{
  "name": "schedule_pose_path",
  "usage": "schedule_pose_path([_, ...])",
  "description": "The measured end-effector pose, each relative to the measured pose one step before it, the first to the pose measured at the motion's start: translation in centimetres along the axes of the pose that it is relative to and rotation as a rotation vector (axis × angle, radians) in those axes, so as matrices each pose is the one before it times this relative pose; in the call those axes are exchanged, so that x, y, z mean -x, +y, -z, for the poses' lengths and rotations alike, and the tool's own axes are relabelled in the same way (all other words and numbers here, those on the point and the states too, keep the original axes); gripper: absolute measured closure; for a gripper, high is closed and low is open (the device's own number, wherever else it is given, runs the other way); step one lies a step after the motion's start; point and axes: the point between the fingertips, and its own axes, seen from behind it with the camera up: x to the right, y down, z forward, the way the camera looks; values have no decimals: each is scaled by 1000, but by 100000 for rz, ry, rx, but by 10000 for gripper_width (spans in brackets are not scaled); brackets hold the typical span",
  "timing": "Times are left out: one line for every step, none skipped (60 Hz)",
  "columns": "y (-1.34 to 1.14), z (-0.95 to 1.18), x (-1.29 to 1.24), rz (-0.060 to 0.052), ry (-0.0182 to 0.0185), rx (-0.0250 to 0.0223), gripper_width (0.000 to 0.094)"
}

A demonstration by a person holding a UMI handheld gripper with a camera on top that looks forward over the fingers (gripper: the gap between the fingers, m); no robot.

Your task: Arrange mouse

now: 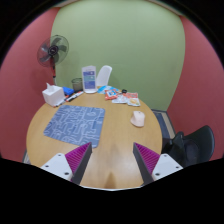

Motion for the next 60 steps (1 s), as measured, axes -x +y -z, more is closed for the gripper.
schedule_pose_path([236, -835, -1078, 113, 769, -436, 93])
schedule_pose_path([13, -622, -798, -34, 738, 178, 94])
schedule_pose_path([103, -920, -1056, 251, 327, -92, 98])
schedule_pose_path([-40, -643, -691, -264, 421, 141, 98])
schedule_pose_path([-49, -797, -806, -284, 220, -103, 100])
schedule_pose_path([-124, -803, -813, -565, 351, -307, 98])
schedule_pose_path([-172, -824, -779, -679, 406, -396, 98])
schedule_pose_path([-161, -856, -682, -741, 253, -273, 96])
schedule_pose_path([-181, -890, -597, -668, 146, -60, 96])
schedule_pose_path([-140, -886, -590, -658, 194, 128, 96])
schedule_pose_path([-177, -881, -545, -593, 154, 135, 95])
schedule_pose_path([-281, -863, -526, -576, 139, -37, 96])
schedule_pose_path([-354, -877, -488, -643, 132, -292, 97])
schedule_pose_path([-380, -876, -483, -551, 149, -551, 97])
schedule_pose_path([-419, -869, -448, -357, 247, -669, 96])
schedule_pose_path([-377, -858, -413, -226, 303, -554, 95])
schedule_pose_path([-349, -881, -340, -157, 252, -387, 99])
schedule_pose_path([-340, -882, -321, -204, 145, -334, 93])
schedule_pose_path([-341, -891, -213, -263, 10, -399, 95])
schedule_pose_path([-378, -834, -201, -333, 23, -512, 96])
schedule_pose_path([-329, -852, -186, -369, 26, -489, 93])
schedule_pose_path([-276, -810, -142, -399, -12, -315, 96])
schedule_pose_path([-226, -767, -104, -374, -86, -110, 97])
schedule_pose_path([-141, -763, -62, -421, -227, 8, 96])
schedule_pose_path([-141, -735, -53, -373, -291, -27, 96])
schedule_pose_path([-154, -697, -15, -373, -233, -75, 95])
schedule_pose_path([-167, -690, -40, -328, -118, -132, 95])
schedule_pose_path([-62, -829, 18, -248, 62, -614, 98])
schedule_pose_path([-86, -658, -14, -208, -52, 1, 98])
schedule_pose_path([-16, -583, 3, -118, -68, 111, 98])
schedule_pose_path([3, -581, 1, -134, -96, 260, 99])
schedule_pose_path([58, -546, -11, -223, -12, 288, 104])
schedule_pose_path([68, -444, 28, -392, 55, 384, 110])
schedule_pose_path([70, -409, 10, -442, 34, 354, 116])
schedule_pose_path([75, -338, -35, -453, -123, 552, 123])
schedule_pose_path([37, -506, 58, -459, 17, 282, 140])
schedule_pose_path([30, -356, 32, -424, -48, 245, 159])
schedule_pose_path([48, -310, 24, -438, 33, 146, 180])
schedule_pose_path([35, -232, -31, -412, 149, 115, 212])
schedule_pose_path([43, -242, -39, -435, 131, 42, 223])
schedule_pose_path([32, -156, -69, -356, 339, -25, 265])
schedule_pose_path([-251, -134, -139, 242, 605, -1209, 308])
schedule_pose_path([-122, -122, 15, 302, -306, -625, 351])
schedule_pose_path([-15, 59, -99, 80, -86, -265, 395])
schedule_pose_path([-42, -85, 43, -26, -147, -279, 400])
schedule_pose_path([-18, -59, 58, -106, -148, -279, 405])
schedule_pose_path([-37, -28, 18, 73, -138, -337, 414])
schedule_pose_path([-34, -35, 15, 150, -117, -351, 423])
schedule_pose_path([2, 26, -78, 169, -60, -365, 437])
schedule_pose_path([-35, -6, 5, 313, -72, -321, 446])
schedule_pose_path([-18, -9, 12, 370, -30, -227, 458])
schedule_pose_path([-58, -7, 4, 479, -51, -232, 472])
schedule_pose_path([-43, -15, 26, 478, -139, -137, 485])
schedule_pose_path([-17, 4, 1, 455, -95, 72, 493])
schedule_pose_path([-26, 44, 5, 209, -50, -24, 502])
schedule_pose_path([-27, 8, -39, 41, 125, 102, 512])
schedule_pose_path([24, 19, -13, -89, 135, 335, 525])
schedule_pose_path([13, 62, -59, -77, 268, 318, 529])
schedule_pose_path([11, 88, -105, 14, 530, 370, 529])
schedule_pose_path([-111, 161, -179, 75, 842, -45, 530])
